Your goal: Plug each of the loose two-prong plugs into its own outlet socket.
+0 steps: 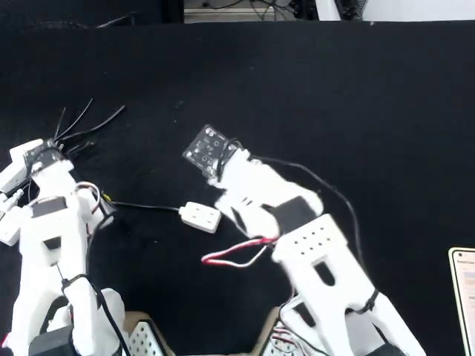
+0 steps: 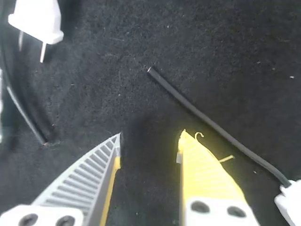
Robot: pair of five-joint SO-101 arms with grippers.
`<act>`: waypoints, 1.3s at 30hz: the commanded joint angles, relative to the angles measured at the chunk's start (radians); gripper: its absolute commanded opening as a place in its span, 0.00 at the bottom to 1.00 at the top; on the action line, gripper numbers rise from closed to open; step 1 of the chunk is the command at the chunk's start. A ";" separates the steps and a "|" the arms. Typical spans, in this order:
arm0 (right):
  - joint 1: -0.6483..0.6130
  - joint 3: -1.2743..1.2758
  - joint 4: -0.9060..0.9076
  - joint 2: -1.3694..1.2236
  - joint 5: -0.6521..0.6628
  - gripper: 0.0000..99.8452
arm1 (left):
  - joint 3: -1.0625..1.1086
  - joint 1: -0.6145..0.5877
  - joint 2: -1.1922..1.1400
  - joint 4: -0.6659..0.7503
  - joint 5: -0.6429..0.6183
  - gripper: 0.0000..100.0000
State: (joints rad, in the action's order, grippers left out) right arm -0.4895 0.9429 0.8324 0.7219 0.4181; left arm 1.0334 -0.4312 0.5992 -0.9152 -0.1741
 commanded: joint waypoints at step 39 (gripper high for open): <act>-0.331 0.232 -0.730 -0.217 -0.180 0.01 | 0.348 0.349 1.211 -0.098 0.081 0.20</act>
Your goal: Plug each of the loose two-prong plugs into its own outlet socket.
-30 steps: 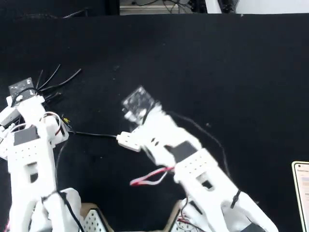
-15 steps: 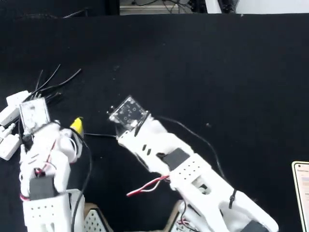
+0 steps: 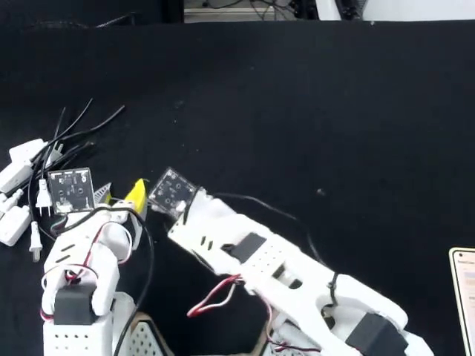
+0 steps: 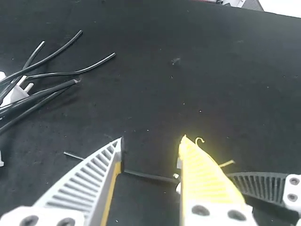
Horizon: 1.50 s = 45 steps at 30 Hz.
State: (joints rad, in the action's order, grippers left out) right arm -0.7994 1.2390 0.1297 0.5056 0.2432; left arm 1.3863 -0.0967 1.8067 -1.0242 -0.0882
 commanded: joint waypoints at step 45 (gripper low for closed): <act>-0.064 0.048 0.193 0.473 -0.014 0.01 | 0.047 0.012 0.005 0.020 0.043 0.20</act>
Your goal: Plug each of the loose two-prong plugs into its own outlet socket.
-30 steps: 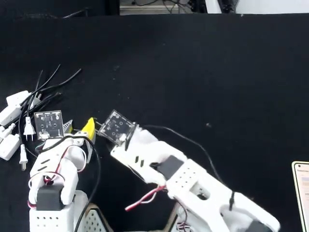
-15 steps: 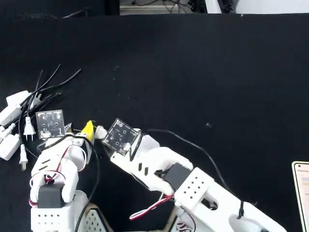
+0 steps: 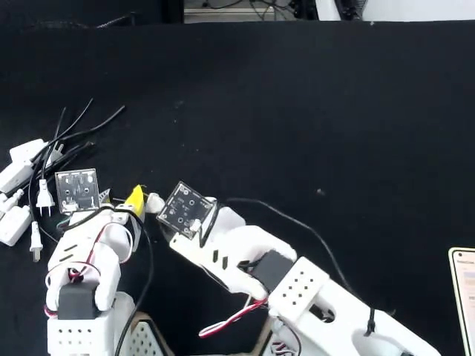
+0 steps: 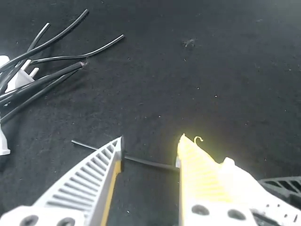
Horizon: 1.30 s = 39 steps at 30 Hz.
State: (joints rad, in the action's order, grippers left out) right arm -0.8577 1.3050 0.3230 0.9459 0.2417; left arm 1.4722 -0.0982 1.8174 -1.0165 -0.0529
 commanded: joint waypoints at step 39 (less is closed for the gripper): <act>0.325 -1.161 1.269 -0.880 0.081 0.01 | 0.084 -0.079 -0.006 0.083 0.003 0.20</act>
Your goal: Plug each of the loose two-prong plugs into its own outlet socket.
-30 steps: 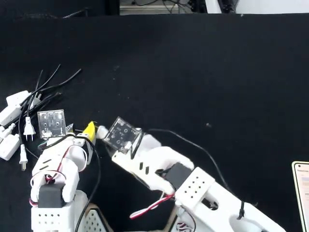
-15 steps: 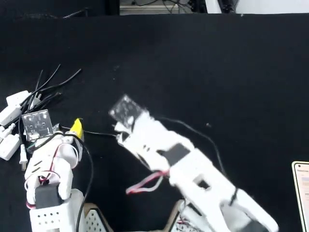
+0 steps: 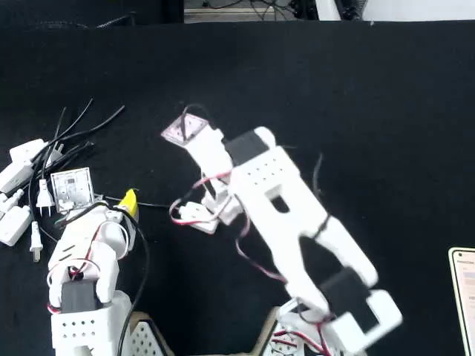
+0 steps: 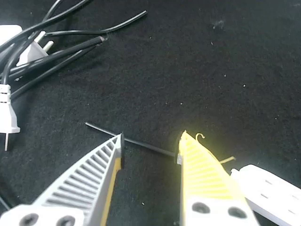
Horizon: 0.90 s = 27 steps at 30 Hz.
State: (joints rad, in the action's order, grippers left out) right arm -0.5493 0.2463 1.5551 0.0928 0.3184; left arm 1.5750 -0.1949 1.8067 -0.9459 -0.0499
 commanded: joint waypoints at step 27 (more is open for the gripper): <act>-0.219 -0.007 0.032 -0.007 0.012 0.01 | -0.021 0.022 0.005 0.012 0.000 0.20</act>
State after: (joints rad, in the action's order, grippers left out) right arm -0.7442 0.1941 1.6625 0.0407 0.3214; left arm 1.5750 -0.1872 1.8067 -0.9459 -0.0499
